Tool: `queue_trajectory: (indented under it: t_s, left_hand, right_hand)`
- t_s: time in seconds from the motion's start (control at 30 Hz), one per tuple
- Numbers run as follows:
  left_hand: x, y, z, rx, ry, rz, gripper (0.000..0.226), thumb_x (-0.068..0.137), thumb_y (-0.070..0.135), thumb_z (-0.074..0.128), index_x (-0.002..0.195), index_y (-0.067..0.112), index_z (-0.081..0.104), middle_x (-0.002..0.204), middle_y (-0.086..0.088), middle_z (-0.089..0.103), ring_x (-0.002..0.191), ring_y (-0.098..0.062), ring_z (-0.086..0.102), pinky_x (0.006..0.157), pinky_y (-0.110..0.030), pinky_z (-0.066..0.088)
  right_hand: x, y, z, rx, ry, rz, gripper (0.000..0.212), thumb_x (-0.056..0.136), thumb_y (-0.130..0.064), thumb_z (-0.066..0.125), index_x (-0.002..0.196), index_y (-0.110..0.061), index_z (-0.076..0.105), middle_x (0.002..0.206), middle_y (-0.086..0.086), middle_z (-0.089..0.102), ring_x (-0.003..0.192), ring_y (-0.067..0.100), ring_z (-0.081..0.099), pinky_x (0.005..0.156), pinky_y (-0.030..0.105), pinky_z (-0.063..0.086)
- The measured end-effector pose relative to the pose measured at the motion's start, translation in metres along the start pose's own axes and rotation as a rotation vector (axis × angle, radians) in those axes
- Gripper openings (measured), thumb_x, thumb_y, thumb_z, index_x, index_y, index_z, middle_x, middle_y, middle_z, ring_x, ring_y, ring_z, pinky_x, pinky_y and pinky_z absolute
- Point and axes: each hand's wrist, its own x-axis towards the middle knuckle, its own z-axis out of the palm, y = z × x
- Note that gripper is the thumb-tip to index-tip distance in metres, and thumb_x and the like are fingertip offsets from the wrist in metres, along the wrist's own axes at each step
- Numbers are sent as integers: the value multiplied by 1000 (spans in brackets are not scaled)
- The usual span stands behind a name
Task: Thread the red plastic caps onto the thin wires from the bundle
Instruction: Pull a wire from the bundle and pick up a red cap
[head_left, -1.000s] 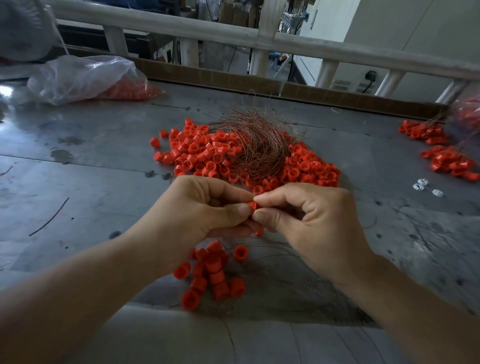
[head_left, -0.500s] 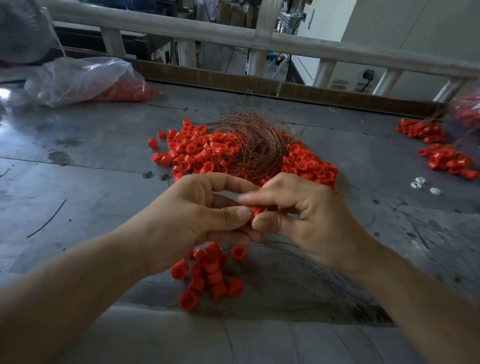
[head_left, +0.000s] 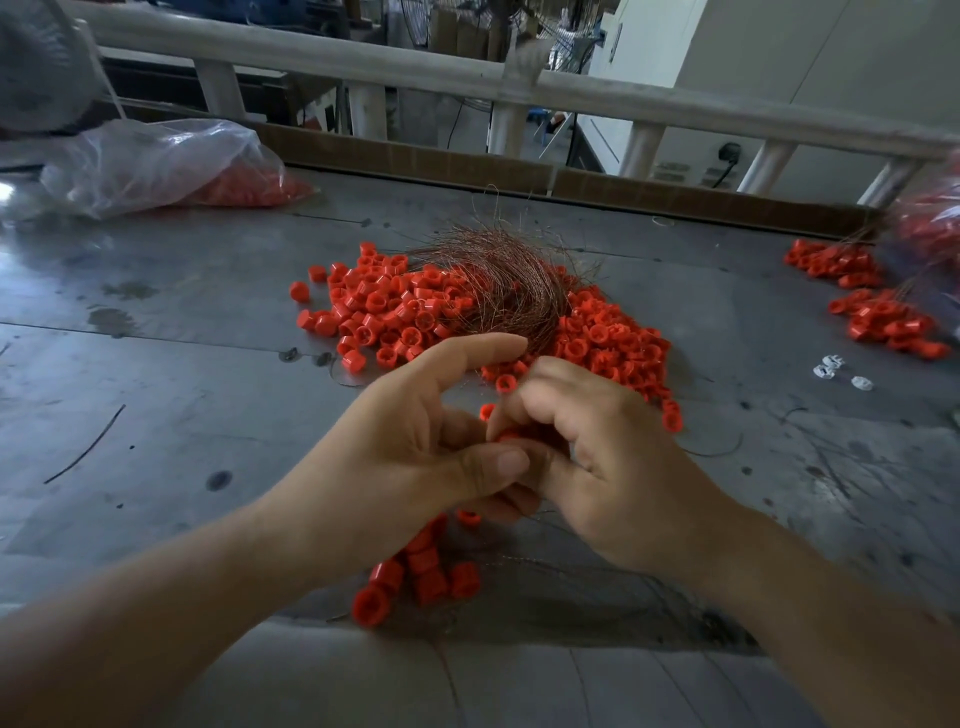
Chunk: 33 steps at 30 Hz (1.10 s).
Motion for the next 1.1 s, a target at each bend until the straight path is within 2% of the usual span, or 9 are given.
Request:
queue_trajectory:
  t_s: [0.23,0.33,0.47,0.57,0.67,0.77,0.93,1.0,1.1]
  left_hand:
    - [-1,3,1,-24,17,-38,58,63,13,65,118,23,48,71,-16,69,65,-22,69,56,-22,53]
    - [0,7,-2,-65,1,-95,56,64,16,72,116,20,52,74,-18,70,66,-27,70,54,-23,53]
    - [5,9,-6,-89,32,-142,52,58,21,72,107,16,57,65,-12,69,58,-22,68,49,-22,53]
    - [6,11,-12,-126,85,-111,46,58,17,72,102,13,62,67,-12,69,56,-20,68,49,-24,54]
    - [8,14,-22,-211,138,-60,40,60,9,72,100,10,64,74,-17,70,59,-24,68,47,-25,54]
    - [9,15,-29,-240,160,-46,32,65,10,61,97,10,66,74,-16,70,58,-22,68,47,-23,53]
    - [9,16,-31,-225,126,-63,26,64,7,60,86,12,72,75,-17,70,54,-21,67,44,-23,51]
    - [8,18,-32,-106,172,-46,23,64,8,62,85,14,72,80,-15,71,52,-20,66,40,-21,48]
    - [10,18,-40,175,415,27,27,61,12,76,86,17,67,83,-4,72,49,-14,63,35,-16,40]
  right_hand:
    - [-1,2,-1,76,-9,39,0,78,-20,59,78,-20,60,79,-12,53,76,1,53,67,16,45]
    - [1,4,-3,141,0,41,4,76,-27,63,77,-27,58,75,-13,52,72,0,53,65,14,44]
    - [2,5,-4,190,10,52,23,66,-38,72,86,-37,59,80,-10,56,74,1,56,65,12,44]
    - [2,7,-5,293,-32,153,35,64,-48,65,97,-36,59,85,-8,63,79,1,61,70,14,48]
    - [2,9,-6,347,-10,202,20,70,-38,63,89,-30,66,86,-7,69,80,5,65,74,19,52]
    - [4,10,-7,270,28,205,7,77,-22,65,83,-26,68,79,-6,69,75,4,64,69,14,49]
    - [3,8,-12,216,99,194,3,73,-31,65,71,-29,66,70,-8,63,65,3,57,61,13,44]
    - [2,9,-13,145,94,195,14,76,-20,70,67,-30,66,67,-11,58,65,2,54,61,13,42]
    - [1,8,-12,97,5,238,13,77,-17,70,68,-26,67,66,-15,58,65,-1,54,62,10,41]
